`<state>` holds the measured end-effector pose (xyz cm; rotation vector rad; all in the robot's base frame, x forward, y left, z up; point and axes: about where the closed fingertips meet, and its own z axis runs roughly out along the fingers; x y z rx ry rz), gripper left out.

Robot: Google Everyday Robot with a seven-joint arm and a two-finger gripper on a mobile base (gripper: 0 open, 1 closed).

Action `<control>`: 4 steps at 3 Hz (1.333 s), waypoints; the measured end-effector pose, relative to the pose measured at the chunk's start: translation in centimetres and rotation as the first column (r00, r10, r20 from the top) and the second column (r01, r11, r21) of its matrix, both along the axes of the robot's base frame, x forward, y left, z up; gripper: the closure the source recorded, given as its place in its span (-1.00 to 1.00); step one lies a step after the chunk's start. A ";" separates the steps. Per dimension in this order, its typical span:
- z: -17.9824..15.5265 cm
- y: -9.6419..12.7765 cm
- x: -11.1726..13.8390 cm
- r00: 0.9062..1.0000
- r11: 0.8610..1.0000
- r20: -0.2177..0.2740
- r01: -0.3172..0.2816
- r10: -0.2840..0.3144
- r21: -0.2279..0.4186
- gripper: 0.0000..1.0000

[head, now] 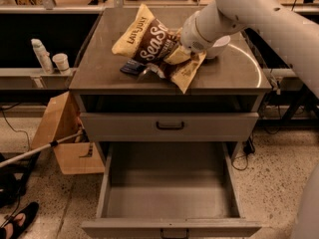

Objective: Pick brown chip bag from middle drawer and place on counter

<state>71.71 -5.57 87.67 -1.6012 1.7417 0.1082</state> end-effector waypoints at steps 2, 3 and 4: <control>0.0 0.0 0.0 1.000 1.000 0.000 0.000 0.000 0.000 -0.72; 0.0 0.0 0.0 1.000 1.000 0.000 0.000 0.000 0.000 -1.00; 0.0 0.0 0.0 1.000 1.000 0.000 0.000 0.000 0.000 -1.00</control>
Offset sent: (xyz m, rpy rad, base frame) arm 0.0000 0.0000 0.0000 0.0000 0.0001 0.0000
